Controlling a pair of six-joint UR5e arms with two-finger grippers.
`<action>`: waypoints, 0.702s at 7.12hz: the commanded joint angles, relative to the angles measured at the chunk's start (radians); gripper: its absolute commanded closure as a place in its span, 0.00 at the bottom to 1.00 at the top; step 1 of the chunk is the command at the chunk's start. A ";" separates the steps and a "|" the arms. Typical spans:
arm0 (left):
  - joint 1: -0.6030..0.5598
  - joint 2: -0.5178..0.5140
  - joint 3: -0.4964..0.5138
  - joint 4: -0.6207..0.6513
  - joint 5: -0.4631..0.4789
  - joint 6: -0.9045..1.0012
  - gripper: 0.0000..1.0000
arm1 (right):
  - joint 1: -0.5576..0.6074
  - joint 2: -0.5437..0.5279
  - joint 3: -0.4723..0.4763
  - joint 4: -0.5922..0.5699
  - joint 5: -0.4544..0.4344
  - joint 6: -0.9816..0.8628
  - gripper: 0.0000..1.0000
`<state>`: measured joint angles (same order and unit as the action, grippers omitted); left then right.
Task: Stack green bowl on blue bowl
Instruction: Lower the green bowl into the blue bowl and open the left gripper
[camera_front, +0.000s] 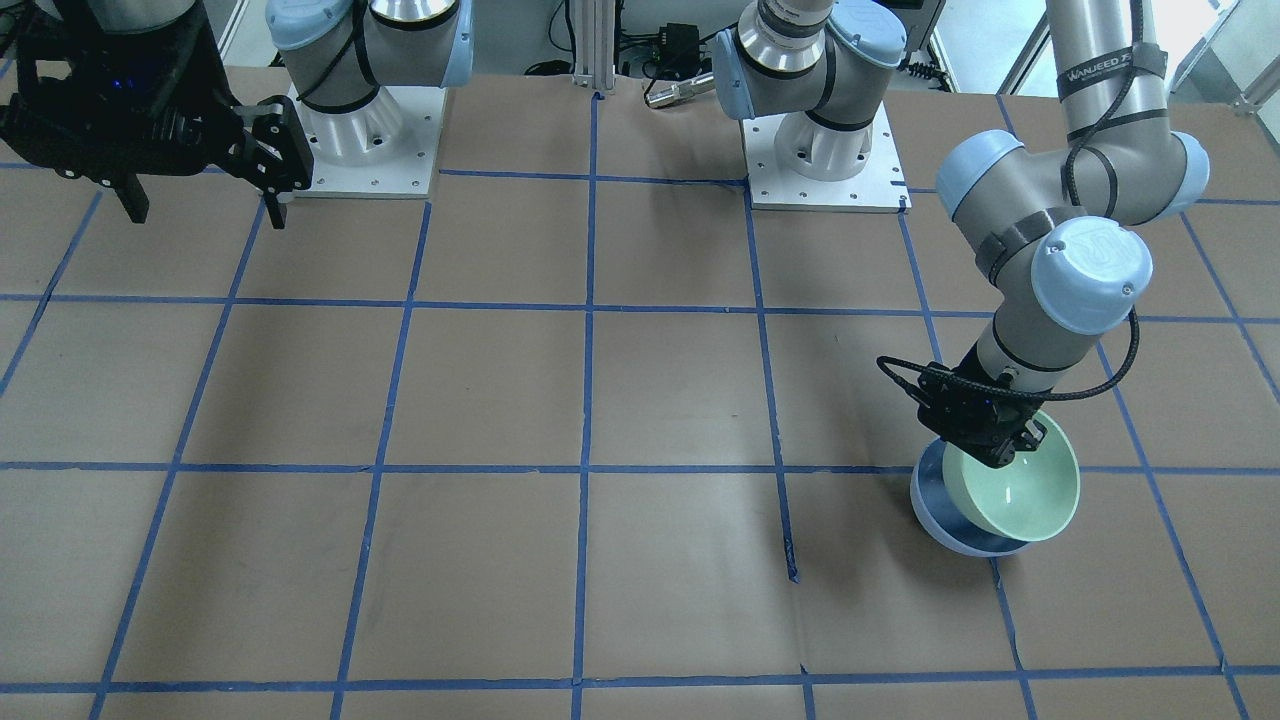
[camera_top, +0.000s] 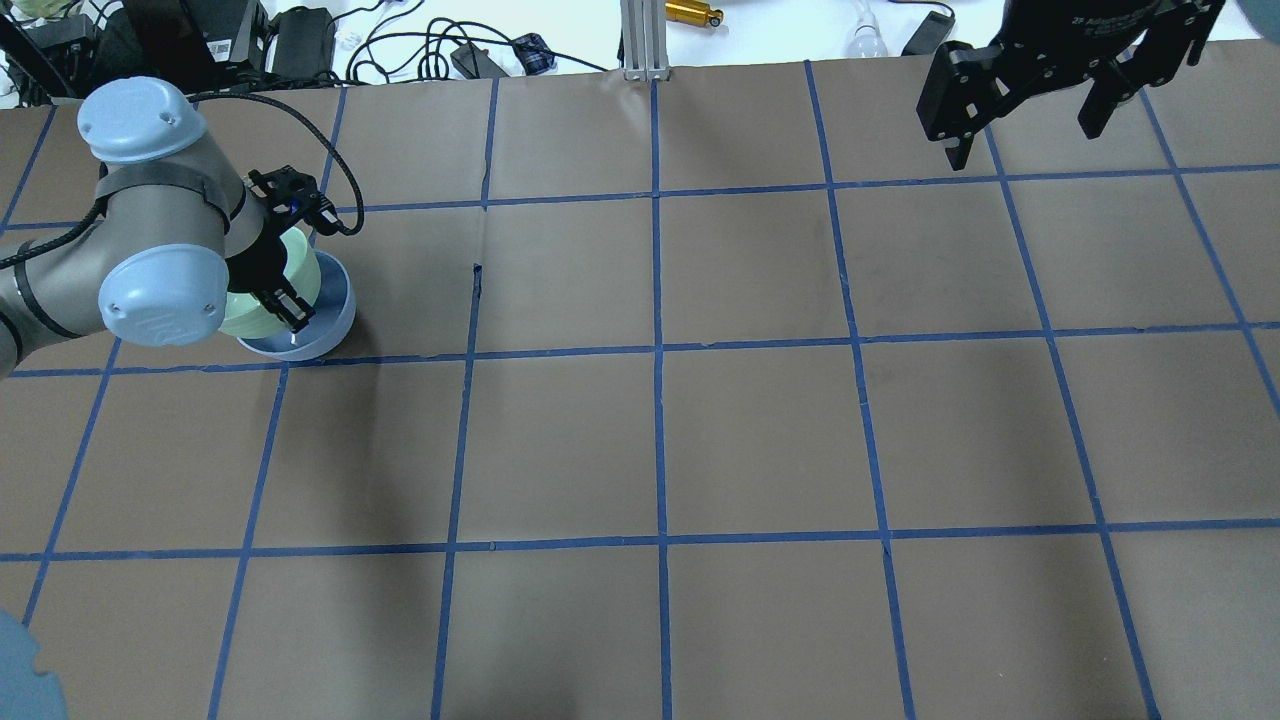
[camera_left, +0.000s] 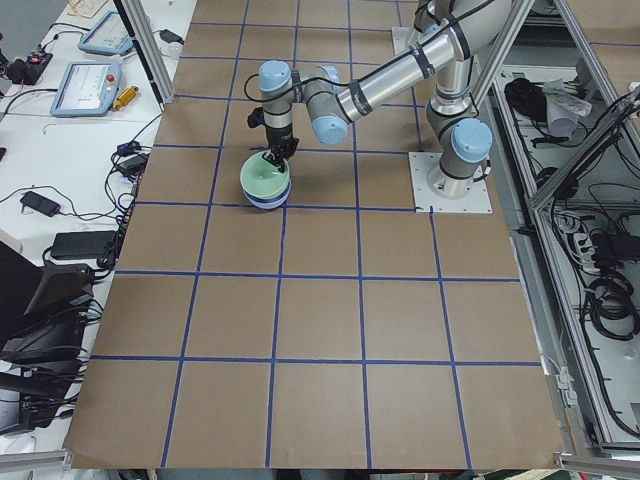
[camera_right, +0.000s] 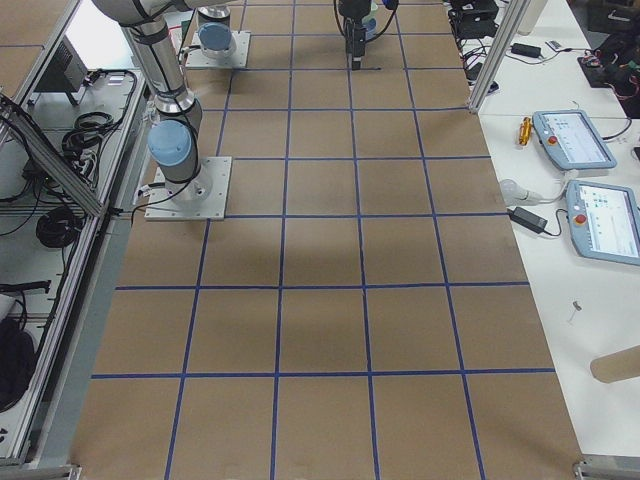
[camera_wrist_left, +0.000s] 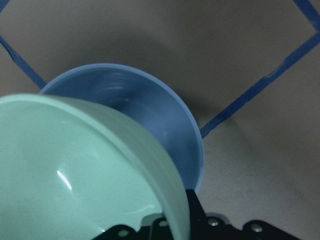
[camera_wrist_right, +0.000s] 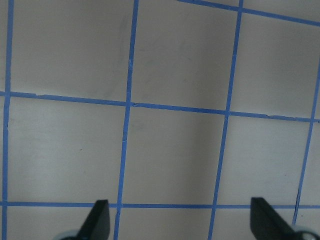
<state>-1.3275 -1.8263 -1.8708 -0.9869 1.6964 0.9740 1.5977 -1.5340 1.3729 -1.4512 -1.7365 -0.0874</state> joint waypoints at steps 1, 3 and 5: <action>-0.004 0.002 0.001 -0.004 -0.004 -0.003 0.00 | 0.001 0.000 0.000 0.000 0.000 0.000 0.00; -0.007 0.031 0.021 -0.038 -0.029 -0.004 0.00 | 0.001 0.000 0.000 0.000 0.000 0.000 0.00; -0.012 0.067 0.121 -0.233 -0.081 -0.144 0.00 | 0.001 0.000 0.000 0.000 0.000 0.000 0.00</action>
<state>-1.3357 -1.7807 -1.8087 -1.1066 1.6456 0.9266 1.5980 -1.5340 1.3729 -1.4511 -1.7365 -0.0875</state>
